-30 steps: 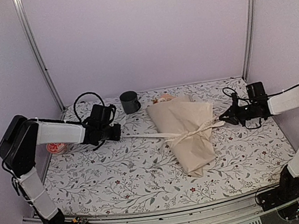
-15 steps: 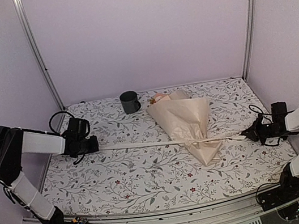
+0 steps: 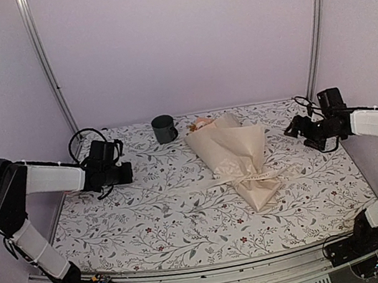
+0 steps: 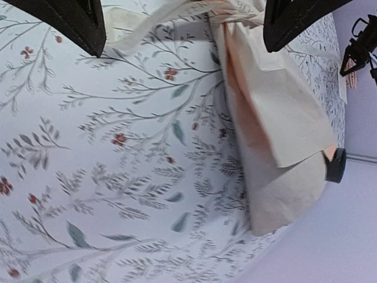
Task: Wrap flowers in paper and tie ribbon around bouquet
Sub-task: Tie the ribbon around the folded bouquet.
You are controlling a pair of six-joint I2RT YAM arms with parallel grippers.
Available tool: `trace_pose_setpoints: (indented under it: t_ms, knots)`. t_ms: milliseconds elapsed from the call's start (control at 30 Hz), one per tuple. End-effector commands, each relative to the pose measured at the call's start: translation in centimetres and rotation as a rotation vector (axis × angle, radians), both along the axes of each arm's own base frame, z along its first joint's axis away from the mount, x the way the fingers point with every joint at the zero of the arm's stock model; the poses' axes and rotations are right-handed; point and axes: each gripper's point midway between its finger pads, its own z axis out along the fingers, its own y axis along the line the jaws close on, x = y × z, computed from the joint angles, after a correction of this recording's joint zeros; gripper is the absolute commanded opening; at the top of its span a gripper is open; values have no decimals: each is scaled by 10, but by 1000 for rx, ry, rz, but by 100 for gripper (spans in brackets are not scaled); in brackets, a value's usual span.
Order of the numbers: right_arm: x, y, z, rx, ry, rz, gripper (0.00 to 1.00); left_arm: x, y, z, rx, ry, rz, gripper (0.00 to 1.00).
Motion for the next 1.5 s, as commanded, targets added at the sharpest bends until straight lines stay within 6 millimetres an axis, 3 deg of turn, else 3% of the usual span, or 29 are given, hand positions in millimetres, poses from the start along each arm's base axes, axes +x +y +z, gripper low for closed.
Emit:
trace_pose_setpoints:
  t_ms: [0,67,100,133,167,267,367,500,700,967,1100,1200,1467]
  knots:
    - [-6,62,32,-194,-71,262,96,18,-21,23,-22,-63,-59,0]
    - [-20,114,26,-182,-82,545,79,20,-25,26,-23,-68,-69,0]
    - [-25,125,14,-220,-32,607,59,20,-26,28,-23,-70,-73,0]
    - [-29,133,5,-287,-2,669,46,21,-28,30,-22,-72,-76,0]
    - [-35,136,-8,-343,52,706,44,21,-29,31,-20,-74,-79,0]
    - [-58,138,-42,-416,202,803,49,20,-32,36,-17,-81,-87,0]
    - [-66,134,-57,-456,256,834,61,20,-33,36,-14,-83,-92,0]
    - [-68,139,-57,-442,251,855,65,21,-35,35,-22,-76,-103,0]
    - [-70,139,-57,-468,250,855,46,21,-38,35,-25,-75,-111,0]
    - [-74,142,-31,-458,186,840,50,22,-38,34,-14,-68,-116,0]
    - [-85,132,-43,-490,229,826,49,23,-38,35,-13,-70,-116,0]
    - [-88,135,-51,-495,245,841,49,24,-39,34,-12,-67,-121,0]
    - [-81,137,-65,-537,253,853,49,23,-41,32,-15,-59,-126,0]
